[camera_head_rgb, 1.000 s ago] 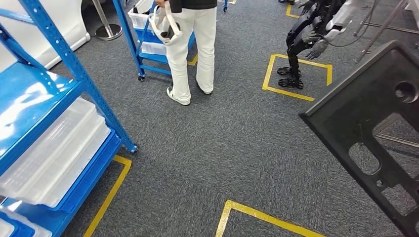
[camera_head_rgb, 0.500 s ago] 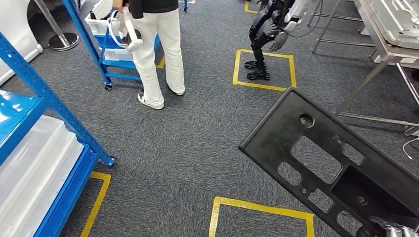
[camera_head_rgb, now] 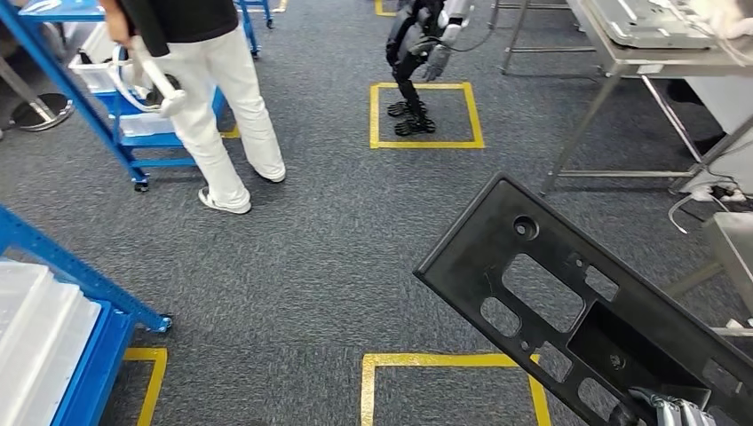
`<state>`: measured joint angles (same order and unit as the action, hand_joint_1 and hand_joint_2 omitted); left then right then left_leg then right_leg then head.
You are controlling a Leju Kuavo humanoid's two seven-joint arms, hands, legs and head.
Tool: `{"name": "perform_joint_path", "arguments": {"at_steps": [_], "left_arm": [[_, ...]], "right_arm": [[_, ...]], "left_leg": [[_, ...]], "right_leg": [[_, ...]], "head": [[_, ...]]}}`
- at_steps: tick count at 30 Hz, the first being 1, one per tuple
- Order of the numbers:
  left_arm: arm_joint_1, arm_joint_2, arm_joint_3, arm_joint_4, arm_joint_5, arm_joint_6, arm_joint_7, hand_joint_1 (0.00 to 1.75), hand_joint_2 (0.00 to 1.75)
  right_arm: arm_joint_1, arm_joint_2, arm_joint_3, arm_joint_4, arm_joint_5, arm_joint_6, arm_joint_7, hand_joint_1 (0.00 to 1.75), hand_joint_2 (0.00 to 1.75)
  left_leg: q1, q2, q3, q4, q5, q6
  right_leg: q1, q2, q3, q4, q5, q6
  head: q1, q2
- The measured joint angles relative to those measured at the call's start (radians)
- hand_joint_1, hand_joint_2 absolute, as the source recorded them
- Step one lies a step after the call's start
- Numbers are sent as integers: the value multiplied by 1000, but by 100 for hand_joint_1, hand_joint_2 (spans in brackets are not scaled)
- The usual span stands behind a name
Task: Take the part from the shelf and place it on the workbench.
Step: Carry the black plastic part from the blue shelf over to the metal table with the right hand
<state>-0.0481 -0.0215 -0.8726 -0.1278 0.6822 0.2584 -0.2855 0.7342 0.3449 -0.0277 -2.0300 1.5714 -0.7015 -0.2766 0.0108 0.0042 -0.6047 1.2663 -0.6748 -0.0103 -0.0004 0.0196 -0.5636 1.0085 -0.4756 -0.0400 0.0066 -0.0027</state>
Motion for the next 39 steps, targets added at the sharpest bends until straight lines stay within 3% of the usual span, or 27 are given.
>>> {"name": "perform_joint_path", "arguments": {"at_steps": [1, 2, 3, 5, 7, 9, 10, 11, 13, 14, 16, 17, 19, 21, 23, 25, 27, 29, 31, 32, 33, 34, 36, 38, 39], "left_arm": [[2, 0, 0, 0, 0, 0, 0, 0, 0], [3, 1, -1, 0, 1, 0, 0, 0, 0], [4, 1, -1, 0, 1, 0, 1, 0, 0], [5, 3, -1, 0, 2, 0, 1, 0, 0], [5, 4, -1, 0, 3, -1, 1, 0, 0], [3, 4, -2, 0, 4, -4, 1, 0, 0], [2, 4, -2, 0, 5, -5, 1, 0, 0], [1, 5, -2, 0, 7, -7, 0, 0, 0], [2, 5, -2, 0, 13, -12, -3, 0, 0], [4, 6, -2, 0, 18, -14, -5, 0, 0], [8, 7, -2, 0, 26, -21, -8, 0, 0], [8, 8, -2, 0, 31, -26, -9, 0, 0], [7, 8, -2, 0, 40, -35, -12, 0, 0], [6, 8, -2, 0, 49, -41, -15, 0, 0], [6, 7, -2, 0, 54, -45, -16, 0, 0], [4, 7, -2, 0, 57, -48, -18, 0, 0], [3, 6, -2, 0, 58, -50, -21, 0, 0], [3, 7, -2, 0, 63, -55, -23, 0, 0], [6, 8, -2, 0, 68, -63, -24, 0, 0], [8, 8, -2, 0, 71, -66, -24, 0, 0], [9, 9, -2, 0, 73, -69, -25, 0, 0], [10, 10, -2, 0, 76, -70, -25, 0, 0], [10, 12, -2, 0, 83, -75, -27, 0, 0], [9, 13, -1, 1, 90, -81, -31, 0, 0], [8, 14, -1, 1, 91, -82, -34, 0, 0]], "right_arm": [[0, 0, 2, 3, 0, 0, 0, 175, 175], [0, 0, 4, 7, 0, 0, 1, 175, 175], [0, 0, 6, 12, 0, 0, 2, 175, 175], [0, 0, 10, 21, 0, 0, 8, 175, 175], [-1, 0, 14, 29, 0, 0, 18, 175, 175], [0, -2, 19, 35, 0, 0, 31, 175, 175], [1, -3, 21, 38, 0, 0, 38, 175, 175], [1, -5, 22, 40, 0, 0, 44, 175, 175], [1, -9, 25, 43, 0, 0, 51, 175, 175], [2, -10, 27, 43, 0, 0, 52, 175, 175], [5, -11, 28, 43, 0, 0, 56, 175, 175], [8, -10, 27, 43, 0, 0, 65, 175, 175], [14, -9, 26, 39, -5, 2, 95, 175, 175], [18, -8, 20, 31, -17, 9, 131, 175, 175], [21, -7, 7, 18, -37, 21, 157, 175, 175], [25, -4, -9, 6, -59, 30, 169, 175, 175], [26, -1, -23, -4, -79, 37, 170, 175, 175], [22, 2, -34, -7, -97, 46, 167, 175, 175], [19, 3, -45, -6, -112, 58, 165, 175, 175], [17, 3, -50, -4, -118, 63, 165, 175, 175], [15, 3, -56, -3, -124, 67, 165, 175, 175], [13, 3, -60, -2, -129, 70, 165, 175, 175], [9, 3, -67, 0, -137, 73, 167, 175, 175], [4, 3, -72, 1, -141, 74, 171, 175, 175], [3, 4, -74, 1, -142, 76, 173, 175, 175]], "left_leg": [[1, 0, -20, 25, 6, -2], [2, -1, -22, 12, 32, -3], [4, -7, -6, -40, 75, -4], [9, -49, 44, -169, 142, -4], [10, -83, 65, -228, 154, 4], [7, -70, 66, -232, 154, 19], [7, -58, 68, -235, 157, 26], [8, -46, 70, -239, 159, 33], [7, -19, 71, -243, 161, 42], [5, -4, 71, -243, 160, 45], [2, 26, 72, -243, 157, 46], [1, 40, 74, -243, 154, 46], [0, 64, 82, -243, 148, 44], [-2, 83, 91, -244, 141, 38], [-3, 100, 98, -247, 137, 29], [-1, 116, 107, -251, 132, 19], [-1, 82, 102, -220, 107, 11], [1, 23, 52, -112, 50, 7], [1, 3, -13, 2, 15, 3], [1, 1, -28, 17, 25, 2], [1, -1, -24, -8, 57, 2], [2, -9, -4, -68, 101, 3], [4, -55, 42, -188, 158, 8], [1, -87, 60, -231, 161, 15], [-1, -82, 62, -236, 162, 19]], "right_leg": [[-1, 14, 1, 2, -1, 0], [-2, 29, 2, 5, -3, 2], [-4, 44, 3, 10, -6, 6], [-6, 69, -1, 27, -16, 17], [-7, 91, -13, 40, -20, 29], [-10, 112, -22, 41, -16, 42], [-11, 105, -25, 44, -18, 46], [-10, 81, -32, 60, -28, 51], [-7, 15, -73, 147, -80, 58], [-8, -5, -106, 212, -113, 61], [-11, -14, -156, 311, -146, 64], [-11, -16, -157, 312, -134, 63], [-9, -31, -100, 205, -68, 55], [3, -73, -33, 78, -25, 40], [15, -90, -16, 39, -23, 30], [12, -66, -13, 27, -17, 22], [4, -43, 1, 6, -8, 13], [0, -22, 9, -3, -4, 5], [0, 5, 9, -1, -5, 2], [0, 20, 10, 2, -7, 2], [0, 35, 10, 6, -9, 4], [-1, 50, 11, 11, -13, 7], [-3, 74, 6, 26, -22, 15], [-7, 94, -3, 34, -25, 28], [-9, 105, -7, 34, -23, 35]], "head": [[0, 0], [0, 0], [0, 0], [0, 0], [0, 0], [0, 0], [0, 0], [0, 0], [1, 0], [1, 0], [1, 0], [1, 0], [1, 0], [1, 0], [1, 0], [1, 0], [0, 0], [0, 0], [-1, 0], [-1, 0], [-1, 0], [-1, 0], [0, 0], [0, 0], [0, 0]]}}
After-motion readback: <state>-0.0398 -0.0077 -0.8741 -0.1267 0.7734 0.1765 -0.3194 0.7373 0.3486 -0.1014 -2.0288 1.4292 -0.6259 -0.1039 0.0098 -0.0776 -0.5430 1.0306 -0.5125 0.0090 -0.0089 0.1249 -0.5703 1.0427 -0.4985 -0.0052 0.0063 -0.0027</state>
